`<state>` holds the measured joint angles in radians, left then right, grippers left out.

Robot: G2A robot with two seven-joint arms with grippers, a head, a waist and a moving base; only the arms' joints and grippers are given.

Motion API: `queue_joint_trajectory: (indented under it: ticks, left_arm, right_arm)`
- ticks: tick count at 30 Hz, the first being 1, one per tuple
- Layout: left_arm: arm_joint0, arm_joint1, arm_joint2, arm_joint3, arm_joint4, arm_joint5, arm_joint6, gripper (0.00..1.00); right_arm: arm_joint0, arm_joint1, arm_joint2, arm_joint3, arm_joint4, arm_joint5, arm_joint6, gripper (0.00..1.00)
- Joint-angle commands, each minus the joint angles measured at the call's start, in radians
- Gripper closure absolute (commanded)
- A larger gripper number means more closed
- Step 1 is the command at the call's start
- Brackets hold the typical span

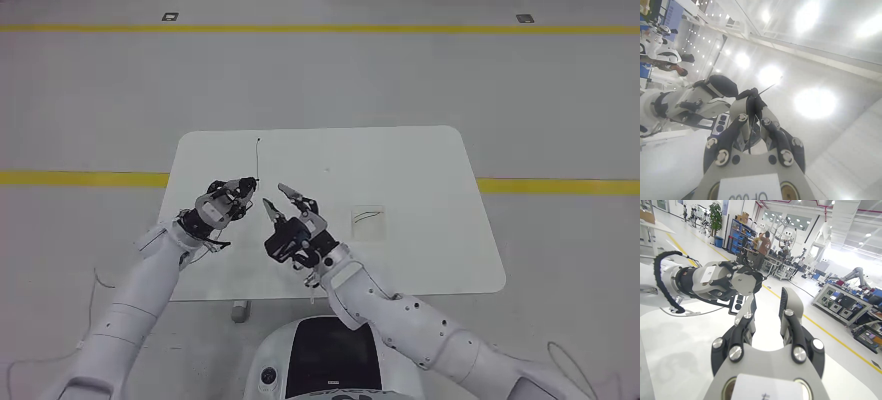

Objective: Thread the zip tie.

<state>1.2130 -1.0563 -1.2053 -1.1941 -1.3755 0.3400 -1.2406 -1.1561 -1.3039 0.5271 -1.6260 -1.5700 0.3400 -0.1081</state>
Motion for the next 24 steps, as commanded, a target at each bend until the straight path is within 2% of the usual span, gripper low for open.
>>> queue_joint_trajectory:
  ticks: [1,3,12,24]
  left_arm:
    - [0.000,0.000,0.000,0.000,0.000,0.000,0.000,1.00]
    - [0.000,0.000,0.000,0.000,0.000,0.000,0.000,1.00]
    - [0.000,0.000,0.000,0.000,0.000,0.000,0.000,1.00]
    - [0.000,0.000,0.000,0.000,0.000,0.000,0.000,1.00]
  right_arm:
    - [0.001,-0.006,-0.003,0.003,0.000,0.000,-0.001,0.75]
    - [0.001,-0.013,-0.004,0.006,0.000,0.000,-0.004,0.79]
    - [0.012,-0.039,-0.009,0.028,0.000,0.000,-0.012,0.77]
    - [0.027,-0.069,-0.011,0.059,0.000,0.000,-0.019,0.80]
